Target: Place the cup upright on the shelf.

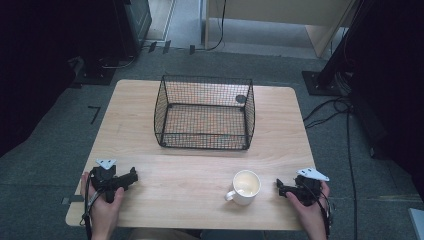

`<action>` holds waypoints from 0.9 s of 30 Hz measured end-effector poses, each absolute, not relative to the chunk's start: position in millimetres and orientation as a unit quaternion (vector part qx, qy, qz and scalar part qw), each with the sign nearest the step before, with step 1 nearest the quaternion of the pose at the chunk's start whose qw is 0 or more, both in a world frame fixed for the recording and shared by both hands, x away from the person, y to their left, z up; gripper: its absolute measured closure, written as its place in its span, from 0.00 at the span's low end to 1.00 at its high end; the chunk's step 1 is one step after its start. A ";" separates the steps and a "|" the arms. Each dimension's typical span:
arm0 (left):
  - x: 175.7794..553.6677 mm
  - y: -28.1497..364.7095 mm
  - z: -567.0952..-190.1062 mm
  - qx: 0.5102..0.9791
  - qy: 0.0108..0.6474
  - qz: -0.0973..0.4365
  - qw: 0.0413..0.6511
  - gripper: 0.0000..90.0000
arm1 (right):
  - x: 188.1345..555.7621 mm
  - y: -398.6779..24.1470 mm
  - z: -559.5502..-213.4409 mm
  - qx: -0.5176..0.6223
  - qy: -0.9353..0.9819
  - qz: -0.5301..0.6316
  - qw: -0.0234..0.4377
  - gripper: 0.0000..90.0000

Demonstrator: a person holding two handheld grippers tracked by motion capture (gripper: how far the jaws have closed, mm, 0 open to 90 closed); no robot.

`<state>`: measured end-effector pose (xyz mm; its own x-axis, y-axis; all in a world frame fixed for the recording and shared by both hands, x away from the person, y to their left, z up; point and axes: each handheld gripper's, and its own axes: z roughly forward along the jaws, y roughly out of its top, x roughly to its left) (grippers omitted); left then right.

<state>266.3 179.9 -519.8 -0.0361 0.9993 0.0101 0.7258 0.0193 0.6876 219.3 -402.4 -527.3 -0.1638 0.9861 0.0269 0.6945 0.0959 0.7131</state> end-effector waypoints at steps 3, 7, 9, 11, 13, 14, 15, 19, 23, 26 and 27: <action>266.3 179.9 -519.8 0.646 0.667 0.270 0.254 0.00 | 219.3 -402.4 -527.3 0.600 0.700 0.303 0.241 0.01; 266.2 179.9 -519.8 0.646 0.667 0.270 0.253 0.00 | 219.3 -402.6 -527.2 0.601 0.700 0.302 0.241 0.01; 266.2 179.8 -519.9 0.646 0.667 0.270 0.254 0.00 | 219.3 -402.6 -527.2 0.606 0.695 0.301 0.243 0.01; 266.3 179.9 -519.8 0.646 0.667 0.270 0.254 0.00 | 218.6 -401.3 -527.1 0.614 0.688 0.298 0.246 0.00; 266.2 179.9 -519.8 0.646 0.667 0.270 0.253 0.00 | 218.1 -400.4 -526.6 0.617 0.687 0.296 0.244 0.00; 266.3 179.9 -519.8 0.646 0.667 0.270 0.254 0.00 | 217.3 -398.9 -524.9 0.615 0.689 0.294 0.246 0.00; 266.3 179.9 -519.9 0.646 0.667 0.270 0.253 0.00 | 216.4 -397.8 -522.7 0.613 0.688 0.298 0.246 0.00; 266.3 179.9 -519.8 0.646 0.667 0.270 0.254 0.00 | 214.1 -396.1 -515.8 0.611 0.685 0.310 0.248 0.00; 266.2 179.9 -519.9 0.646 0.667 0.270 0.253 0.00 | 211.6 -394.9 -510.2 0.609 0.683 0.321 0.245 0.00; 266.3 179.8 -519.9 0.646 0.667 0.270 0.254 0.00 | 208.2 -390.1 -501.9 0.599 0.684 0.336 0.245 0.00; 266.3 179.9 -519.8 0.646 0.667 0.270 0.253 0.00 | 207.3 -388.2 -499.9 0.596 0.685 0.338 0.245 0.00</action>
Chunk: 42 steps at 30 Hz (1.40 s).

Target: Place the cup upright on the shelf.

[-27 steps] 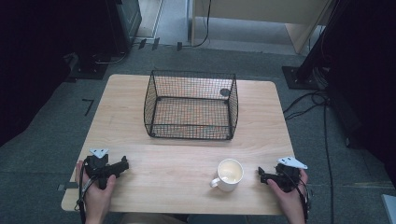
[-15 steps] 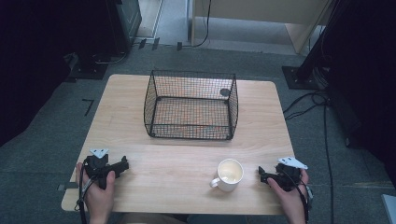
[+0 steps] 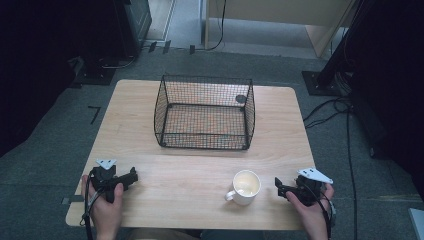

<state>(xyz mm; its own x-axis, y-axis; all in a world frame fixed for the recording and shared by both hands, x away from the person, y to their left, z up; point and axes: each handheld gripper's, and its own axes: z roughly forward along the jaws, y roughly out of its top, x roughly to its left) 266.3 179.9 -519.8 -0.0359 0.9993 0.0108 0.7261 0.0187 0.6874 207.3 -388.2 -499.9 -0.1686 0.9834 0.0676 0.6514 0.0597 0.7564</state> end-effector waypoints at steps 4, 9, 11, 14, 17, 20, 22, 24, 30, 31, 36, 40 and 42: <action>266.3 179.8 -519.8 0.646 0.667 0.270 0.253 0.00 | 204.1 -380.8 -492.0 0.587 0.688 0.350 0.246 0.00; 266.3 179.7 -519.9 0.646 0.667 0.270 0.254 0.00 | 200.9 -372.7 -482.0 0.575 0.689 0.364 0.249 0.00; 266.3 179.6 -519.9 0.647 0.666 0.269 0.254 0.00 | 199.5 -369.2 -478.5 0.571 0.690 0.370 0.249 0.00; 266.3 179.6 -519.9 0.648 0.666 0.269 0.254 0.00 | 197.4 -364.2 -473.4 0.564 0.691 0.378 0.247 0.00; 266.2 179.5 -519.8 0.648 0.666 0.269 0.254 0.00 | 194.8 -357.6 -467.7 0.559 0.694 0.380 0.247 0.00; 266.2 179.4 -519.8 0.648 0.666 0.268 0.254 0.00 | 192.6 -349.7 -462.2 0.552 0.698 0.385 0.247 0.00; 266.3 179.4 -519.8 0.648 0.665 0.268 0.255 0.00 | 191.5 -344.5 -459.1 0.545 0.701 0.389 0.245 0.00; 266.3 179.4 -519.8 0.649 0.665 0.268 0.255 0.00 | 190.6 -339.7 -456.4 0.540 0.703 0.394 0.242 0.00; 266.7 178.3 -519.9 0.648 0.665 0.268 0.255 0.00 | 186.8 -330.8 -448.8 0.532 0.701 0.409 0.241 0.00; 266.7 178.3 -519.9 0.648 0.665 0.269 0.255 0.00 | 186.2 -329.7 -447.9 0.531 0.701 0.411 0.240 0.00; 266.7 178.3 -519.9 0.648 0.665 0.268 0.255 0.00 | 184.1 -320.5 -446.5 0.519 0.710 0.415 0.233 0.00; 266.7 178.3 -519.9 0.648 0.665 0.268 0.255 0.00 | 183.5 -313.5 -446.9 0.511 0.715 0.420 0.225 0.00; 266.7 178.3 -519.9 0.648 0.665 0.268 0.255 0.00 | 182.8 -307.1 -447.4 0.502 0.721 0.424 0.218 0.00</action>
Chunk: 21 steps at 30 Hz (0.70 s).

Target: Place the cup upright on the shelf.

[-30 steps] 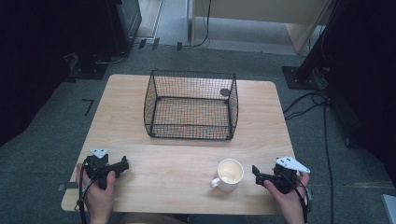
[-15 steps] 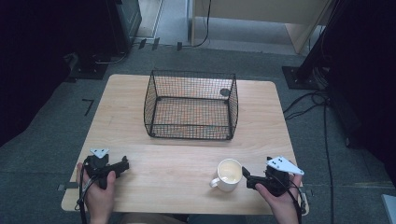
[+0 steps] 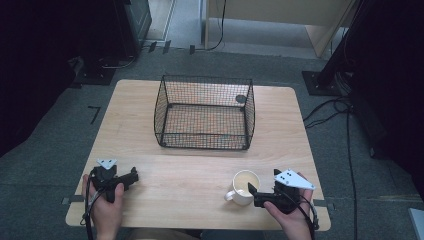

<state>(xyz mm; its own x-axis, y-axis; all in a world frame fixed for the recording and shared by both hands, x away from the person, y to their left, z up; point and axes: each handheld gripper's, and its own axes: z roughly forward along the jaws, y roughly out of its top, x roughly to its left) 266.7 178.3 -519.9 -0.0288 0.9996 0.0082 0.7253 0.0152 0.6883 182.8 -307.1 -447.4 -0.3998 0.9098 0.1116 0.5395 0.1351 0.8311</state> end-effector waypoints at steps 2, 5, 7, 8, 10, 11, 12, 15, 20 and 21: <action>266.7 178.3 -519.9 0.648 0.665 0.268 0.255 0.00 | 182.5 -302.6 -448.5 0.497 0.724 0.429 0.211 0.00; 266.7 178.3 -519.9 0.648 0.665 0.268 0.255 0.00 | 181.9 -297.5 -451.2 0.489 0.730 0.434 0.199 0.00; 266.7 178.3 -519.9 0.648 0.665 0.269 0.255 0.00 | 181.6 -296.1 -452.2 0.487 0.732 0.434 0.197 0.00; 266.7 178.3 -519.9 0.648 0.665 0.268 0.255 0.00 | 181.3 -293.0 -454.5 0.482 0.736 0.435 0.192 0.00; 266.7 178.3 -519.9 0.648 0.665 0.268 0.255 0.00 | 181.1 -291.5 -455.6 0.480 0.738 0.435 0.189 0.00; 266.7 178.3 -519.9 0.648 0.665 0.268 0.255 0.00 | 180.5 -287.6 -458.0 0.478 0.741 0.434 0.183 0.00; 266.7 178.3 -519.9 0.648 0.665 0.268 0.255 0.00 | 180.5 -286.5 -458.7 0.476 0.742 0.434 0.182 0.00; 266.7 178.3 -519.9 0.648 0.665 0.268 0.255 0.00 | 180.5 -283.0 -462.1 0.470 0.748 0.433 0.178 0.00; 266.7 178.3 -519.9 0.648 0.665 0.268 0.255 0.00 | 180.9 -282.4 -471.0 0.464 0.755 0.435 0.160 0.00; 266.7 178.3 -519.9 0.648 0.665 0.269 0.255 0.00 | 181.2 -282.5 -473.3 0.461 0.757 0.435 0.157 0.00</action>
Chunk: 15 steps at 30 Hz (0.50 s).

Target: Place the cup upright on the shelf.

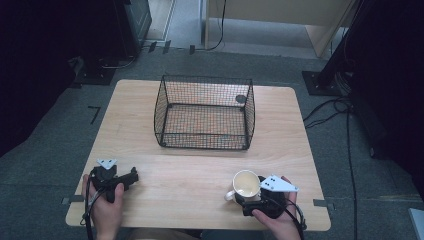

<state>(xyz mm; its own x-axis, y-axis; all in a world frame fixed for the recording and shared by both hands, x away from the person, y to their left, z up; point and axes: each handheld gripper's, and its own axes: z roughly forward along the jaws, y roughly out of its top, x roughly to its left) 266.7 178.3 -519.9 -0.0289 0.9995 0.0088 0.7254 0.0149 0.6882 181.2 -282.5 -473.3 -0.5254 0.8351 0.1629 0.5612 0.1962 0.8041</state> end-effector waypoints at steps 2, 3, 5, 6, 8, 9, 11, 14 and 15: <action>266.7 178.3 -519.9 0.648 0.665 0.269 0.255 0.00 | 181.8 -281.9 -477.4 0.459 0.761 0.432 0.153 0.00; 266.7 178.3 -519.9 0.648 0.665 0.268 0.255 0.00 | 182.4 -281.3 -479.3 0.457 0.763 0.431 0.151 0.00; 266.7 178.3 -519.9 0.648 0.665 0.268 0.255 0.00 | 182.9 -280.9 -481.0 0.455 0.766 0.429 0.151 0.00; 266.7 178.3 -519.9 0.648 0.665 0.268 0.255 0.00 | 183.8 -280.3 -483.6 0.453 0.768 0.426 0.153 0.00; 266.7 178.3 -519.8 0.648 0.665 0.268 0.255 0.00 | 184.2 -279.9 -485.1 0.453 0.769 0.424 0.152 0.00; 266.7 178.3 -519.9 0.648 0.665 0.268 0.255 0.00 | 185.0 -279.8 -487.3 0.450 0.772 0.421 0.154 0.00; 266.7 178.3 -519.9 0.648 0.665 0.268 0.255 0.00 | 185.5 -279.3 -489.1 0.454 0.772 0.419 0.150 0.00; 266.7 178.3 -519.9 0.648 0.665 0.269 0.255 0.00 | 186.7 -279.1 -491.1 0.454 0.771 0.419 0.156 0.02; 266.7 178.3 -519.8 0.648 0.665 0.268 0.255 0.00 | 187.5 -278.4 -492.5 0.456 0.769 0.418 0.163 0.04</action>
